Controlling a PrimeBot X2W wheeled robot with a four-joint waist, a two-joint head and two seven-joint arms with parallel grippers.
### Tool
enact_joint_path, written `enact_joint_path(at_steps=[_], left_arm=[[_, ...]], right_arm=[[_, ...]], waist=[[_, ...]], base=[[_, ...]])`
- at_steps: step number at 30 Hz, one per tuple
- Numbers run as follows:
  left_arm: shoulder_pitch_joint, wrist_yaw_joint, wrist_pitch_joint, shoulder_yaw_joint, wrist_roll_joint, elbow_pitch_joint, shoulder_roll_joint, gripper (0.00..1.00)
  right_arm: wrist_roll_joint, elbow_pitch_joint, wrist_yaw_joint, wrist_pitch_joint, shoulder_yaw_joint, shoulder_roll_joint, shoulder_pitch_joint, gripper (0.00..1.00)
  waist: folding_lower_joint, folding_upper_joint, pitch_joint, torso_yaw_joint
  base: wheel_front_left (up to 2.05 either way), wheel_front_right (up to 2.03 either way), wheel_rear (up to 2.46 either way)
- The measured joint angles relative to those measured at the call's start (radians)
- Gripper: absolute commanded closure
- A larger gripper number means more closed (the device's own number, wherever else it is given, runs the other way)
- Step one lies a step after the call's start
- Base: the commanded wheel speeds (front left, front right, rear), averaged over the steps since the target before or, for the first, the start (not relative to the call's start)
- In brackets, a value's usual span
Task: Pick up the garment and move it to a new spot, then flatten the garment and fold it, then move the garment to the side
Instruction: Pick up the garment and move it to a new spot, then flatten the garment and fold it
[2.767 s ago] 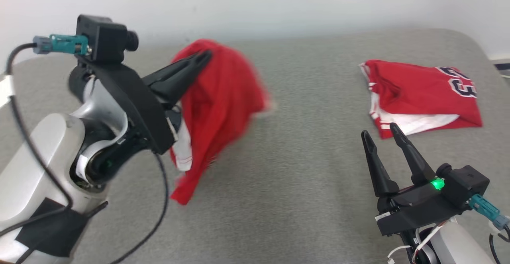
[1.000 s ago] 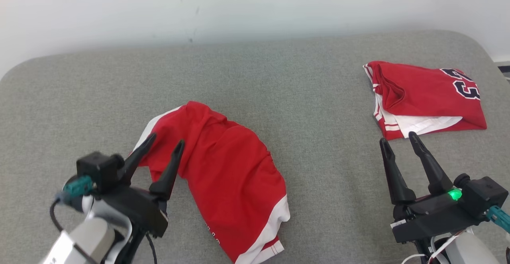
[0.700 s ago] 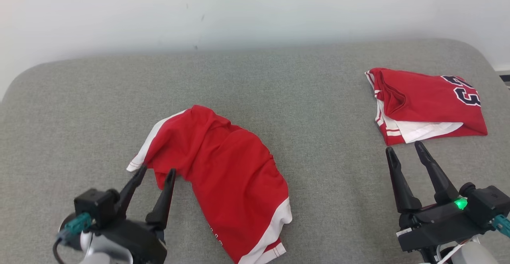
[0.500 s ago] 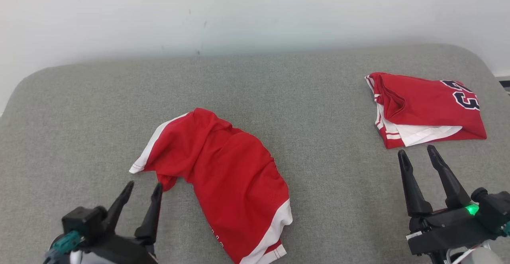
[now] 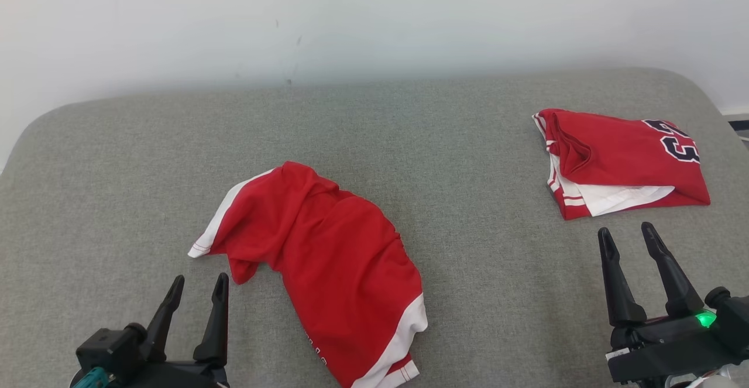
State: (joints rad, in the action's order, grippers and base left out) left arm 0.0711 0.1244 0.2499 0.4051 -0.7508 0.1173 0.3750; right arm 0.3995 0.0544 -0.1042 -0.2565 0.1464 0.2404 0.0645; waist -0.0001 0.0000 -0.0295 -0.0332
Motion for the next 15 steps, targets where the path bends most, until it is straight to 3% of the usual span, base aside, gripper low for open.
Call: enact_joint_path(at_steps=[15], left_arm=[[0.001,-0.002,0.003,-0.025,0.091,-0.057,-0.067,0.00]], right_arm=[[0.035,0.046,-0.010,0.001,0.042,-0.016,0.010,0.00]], waist=[[0.0000,0.0000,-0.024,0.023]], base=[[0.00,0.00,0.00]])
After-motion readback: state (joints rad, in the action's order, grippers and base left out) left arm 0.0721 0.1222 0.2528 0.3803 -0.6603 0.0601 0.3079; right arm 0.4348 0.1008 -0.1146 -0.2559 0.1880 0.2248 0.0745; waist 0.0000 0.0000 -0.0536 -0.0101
